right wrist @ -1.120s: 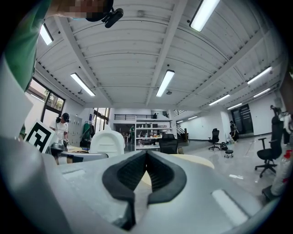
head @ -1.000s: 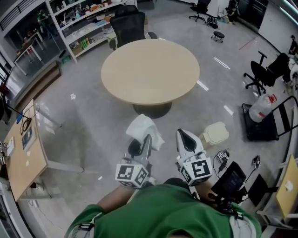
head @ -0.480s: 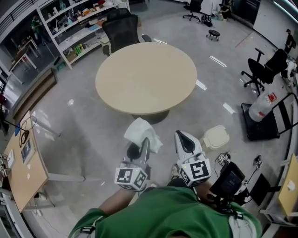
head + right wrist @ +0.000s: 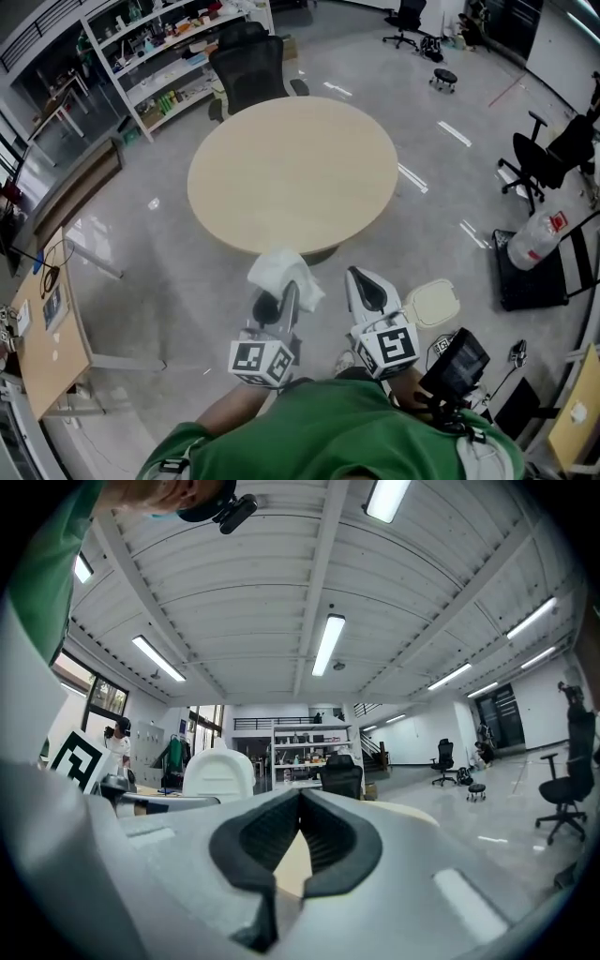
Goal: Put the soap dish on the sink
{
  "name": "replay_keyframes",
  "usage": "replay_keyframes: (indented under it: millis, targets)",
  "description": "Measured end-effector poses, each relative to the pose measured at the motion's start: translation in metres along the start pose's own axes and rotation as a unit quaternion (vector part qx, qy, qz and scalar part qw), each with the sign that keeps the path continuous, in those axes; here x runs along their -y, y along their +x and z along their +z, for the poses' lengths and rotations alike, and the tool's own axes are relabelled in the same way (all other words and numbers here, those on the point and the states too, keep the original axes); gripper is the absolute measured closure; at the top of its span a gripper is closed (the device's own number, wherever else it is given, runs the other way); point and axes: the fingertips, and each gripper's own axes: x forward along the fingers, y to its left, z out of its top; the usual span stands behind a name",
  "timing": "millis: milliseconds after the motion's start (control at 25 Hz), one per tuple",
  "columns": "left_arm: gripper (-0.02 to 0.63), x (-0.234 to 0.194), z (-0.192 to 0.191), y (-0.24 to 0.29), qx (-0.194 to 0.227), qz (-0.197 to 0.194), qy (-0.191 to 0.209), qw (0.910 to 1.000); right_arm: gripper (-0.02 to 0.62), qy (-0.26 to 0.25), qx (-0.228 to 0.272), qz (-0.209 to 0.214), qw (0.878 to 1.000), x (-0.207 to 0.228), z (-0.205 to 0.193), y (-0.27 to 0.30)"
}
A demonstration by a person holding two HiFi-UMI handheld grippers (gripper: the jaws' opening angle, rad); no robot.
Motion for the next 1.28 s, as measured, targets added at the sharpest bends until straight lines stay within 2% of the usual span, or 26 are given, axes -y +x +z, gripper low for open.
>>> replay_keyframes:
  millis: [240,520,840,1280]
  targets:
    - [0.454,0.018,-0.007,0.037,-0.002,0.022,0.010,0.9997,0.593,0.011,-0.001,0.019,1.000,0.046,-0.001,0.011]
    - [0.454,0.029,-0.012,0.061,-0.004,0.044,0.016,0.9989,0.592,0.017,-0.002,0.044,0.999,0.076,-0.004,0.023]
    - [0.454,0.020,-0.012,0.074,-0.017,0.052,0.021,0.9983,0.592,0.029,-0.012,0.056,0.998,0.078,-0.011,0.042]
    - [0.454,-0.023,-0.007,0.116,-0.010,0.029,-0.003,0.9995,0.592,0.015,-0.022,0.035,0.999,0.079,-0.012,0.095]
